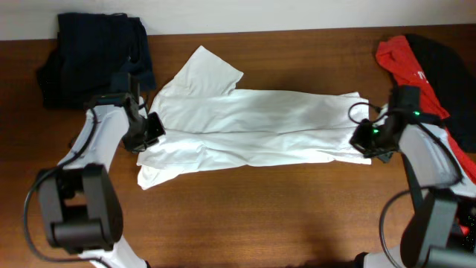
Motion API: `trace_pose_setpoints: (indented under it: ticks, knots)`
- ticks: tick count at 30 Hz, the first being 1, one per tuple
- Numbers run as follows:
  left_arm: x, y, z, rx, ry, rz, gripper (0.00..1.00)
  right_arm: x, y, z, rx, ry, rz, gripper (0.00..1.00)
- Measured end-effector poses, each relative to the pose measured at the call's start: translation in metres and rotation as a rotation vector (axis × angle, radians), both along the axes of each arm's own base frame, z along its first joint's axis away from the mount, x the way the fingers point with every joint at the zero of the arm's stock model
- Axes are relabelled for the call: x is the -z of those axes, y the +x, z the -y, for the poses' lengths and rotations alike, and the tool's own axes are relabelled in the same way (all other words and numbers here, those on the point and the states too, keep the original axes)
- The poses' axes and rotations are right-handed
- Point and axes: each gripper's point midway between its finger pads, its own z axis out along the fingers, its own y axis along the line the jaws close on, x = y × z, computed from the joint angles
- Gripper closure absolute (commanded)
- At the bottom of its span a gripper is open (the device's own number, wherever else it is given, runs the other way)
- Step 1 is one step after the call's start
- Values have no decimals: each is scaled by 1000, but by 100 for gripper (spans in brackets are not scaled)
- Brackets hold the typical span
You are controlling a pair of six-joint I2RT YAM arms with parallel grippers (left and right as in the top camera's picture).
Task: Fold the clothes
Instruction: 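Lift the bottom hem with both grippers and fold it up toward the collar, then release the folded hem and raise both grippers, then grasp the shirt's top edge near the collar with both grippers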
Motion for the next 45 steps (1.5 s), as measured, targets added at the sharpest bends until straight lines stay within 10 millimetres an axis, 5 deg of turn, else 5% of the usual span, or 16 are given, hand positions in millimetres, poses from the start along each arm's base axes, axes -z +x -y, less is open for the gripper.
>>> trace_pose_setpoints:
  ticks: [8, 12, 20, 25, 28, 30, 31, 32, 35, 36, 39, 41, 45]
  knots:
    - [38, 0, 9, 17, -23, -66, 99, 59, 7, -35, -105, 26, -102, 96]
    - [43, -11, 5, -14, -25, -129, 100, 59, 9, -34, -103, 22, -100, 96]
    - [41, -79, -43, -197, 85, -429, 100, 58, -23, -22, -93, -64, -268, 96]
    - [14, -99, -55, -227, 155, -454, 100, 37, -40, -11, -95, -121, -379, 96]
    - [-36, -87, -59, -253, 170, -257, 99, 3, -32, -7, -90, -147, -333, 96]
    - [-70, -72, -62, -269, 174, -83, 79, -28, -13, -5, -80, -163, -221, 93]
    - [-87, -62, -64, -275, 175, 14, 79, -45, -3, -4, -75, -172, -161, 82]
    - [-101, -48, -65, -268, 174, 113, 79, -62, 10, -4, -72, -173, -94, 61]
    - [-125, -10, -53, -188, 98, 313, 71, -96, 54, -18, -124, -112, 120, 45]
    - [-125, -4, -46, -163, 65, 326, 51, -98, 58, -23, -144, -92, 144, 41]
    - [-96, 5, -29, -99, -2, 264, 19, -95, 63, -36, -185, -51, 157, 20]
    - [-70, 13, -21, -48, -17, 216, 14, -85, 69, -45, -232, -40, 153, 12]
    - [-35, 55, -15, 55, -26, 291, 13, -56, 78, -54, -305, -34, 123, 11]
